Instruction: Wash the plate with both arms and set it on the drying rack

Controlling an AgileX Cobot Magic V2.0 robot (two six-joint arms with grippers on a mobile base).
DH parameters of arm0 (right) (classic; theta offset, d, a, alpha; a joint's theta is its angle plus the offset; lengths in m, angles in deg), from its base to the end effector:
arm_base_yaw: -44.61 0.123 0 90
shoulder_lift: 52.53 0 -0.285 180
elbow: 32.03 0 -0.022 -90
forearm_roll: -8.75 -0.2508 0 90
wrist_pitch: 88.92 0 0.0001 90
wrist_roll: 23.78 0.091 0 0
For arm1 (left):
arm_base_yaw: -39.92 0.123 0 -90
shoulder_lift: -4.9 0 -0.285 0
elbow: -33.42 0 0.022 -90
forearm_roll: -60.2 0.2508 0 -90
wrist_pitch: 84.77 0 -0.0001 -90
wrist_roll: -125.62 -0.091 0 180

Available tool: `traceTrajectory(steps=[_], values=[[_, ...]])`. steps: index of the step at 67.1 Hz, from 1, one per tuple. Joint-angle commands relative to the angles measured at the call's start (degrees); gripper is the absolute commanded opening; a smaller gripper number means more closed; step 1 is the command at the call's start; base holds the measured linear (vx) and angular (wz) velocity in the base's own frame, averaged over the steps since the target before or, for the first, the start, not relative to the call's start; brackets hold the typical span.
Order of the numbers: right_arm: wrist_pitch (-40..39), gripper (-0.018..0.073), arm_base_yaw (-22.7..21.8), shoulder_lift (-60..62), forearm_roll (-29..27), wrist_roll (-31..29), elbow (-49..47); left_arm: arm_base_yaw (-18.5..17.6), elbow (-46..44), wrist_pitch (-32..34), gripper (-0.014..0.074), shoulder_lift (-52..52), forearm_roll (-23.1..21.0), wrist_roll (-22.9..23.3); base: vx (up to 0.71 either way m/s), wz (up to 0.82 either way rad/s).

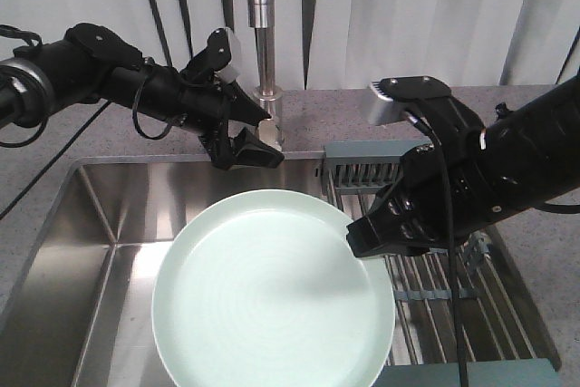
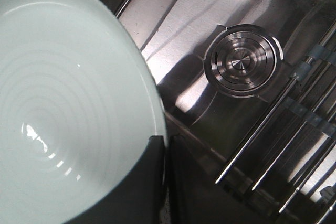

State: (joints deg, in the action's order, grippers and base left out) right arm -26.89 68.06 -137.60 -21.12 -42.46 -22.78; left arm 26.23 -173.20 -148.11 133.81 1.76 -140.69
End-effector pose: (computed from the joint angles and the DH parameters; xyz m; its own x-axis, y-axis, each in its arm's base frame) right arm 0.2267 0.1420 0.3372 -0.7806 -0.4001 -0.4802 -0.5918 0.7203 0.3619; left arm 0.4300 -0.1761 0.2626 -0.1158 0.5405 -0.8334 0.9820 0.1882 -0.0144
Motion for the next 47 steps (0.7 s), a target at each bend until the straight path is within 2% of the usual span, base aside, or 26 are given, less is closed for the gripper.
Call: traceTrajectory(steps=[1, 7, 13, 20, 26, 34, 38, 41, 44, 47], values=[[-1.4, -0.0001, -0.2, 1.8, -2.1, -0.3, -1.4, -0.6, -2.3, -8.6, 0.0589, -5.4, -4.1, -0.5, 0.00, 0.00], [-1.4, -0.0001, -0.2, 1.8, -2.1, -0.3, -1.4, -0.3, -3.7, -8.6, 0.0589, -6.4, -3.9, 0.9, 0.00, 0.00], [-1.4, -0.0001, -0.2, 1.8, -2.1, -0.3, -1.4, 0.3, -5.1, -7.5, 0.0589, -7.7, -3.4, 4.4, 0.00, 0.00], [-1.2, -0.0001, -0.2, 1.8, -2.1, -0.3, -1.4, 1.3, -6.0, -3.2, 0.0589, -9.5, 0.8, 10.9, 0.00, 0.00], [-1.2, -0.0001, -0.2, 1.8, -2.1, -0.3, -1.4, 2.2, -6.1, 0.9, 0.0589, -11.7, 7.4, 19.2, 0.00, 0.00], [-1.2, -0.0001, -0.2, 1.8, -2.1, -0.3, -1.4, 3.5, -6.1, 4.6, 0.0589, -15.0, 15.8, 33.8, 0.00, 0.00], [-1.2, -0.0001, -0.2, 1.8, -2.1, -0.3, -1.4, 4.3, -6.1, 5.3, 0.0589, -16.6, 21.0, 40.3, 0.00, 0.00], [-1.2, -0.0001, -0.2, 1.8, -2.1, -0.3, -1.4, 4.8, -6.1, 5.4, 0.0589, -17.7, 24.6, 47.6, 0.00, 0.00], [-1.2, -0.0001, -0.2, 1.8, -2.1, -0.3, -1.4, 5.4, -6.1, 5.4, 0.0589, -18.9, 27.8, 52.1, 0.00, 0.00], [-1.2, -0.0001, -0.2, 1.8, -2.1, -0.3, -1.4, 6.0, -6.1, 5.3, 0.0587, -20.1, 32.7, 57.9, 0.00, 0.00]])
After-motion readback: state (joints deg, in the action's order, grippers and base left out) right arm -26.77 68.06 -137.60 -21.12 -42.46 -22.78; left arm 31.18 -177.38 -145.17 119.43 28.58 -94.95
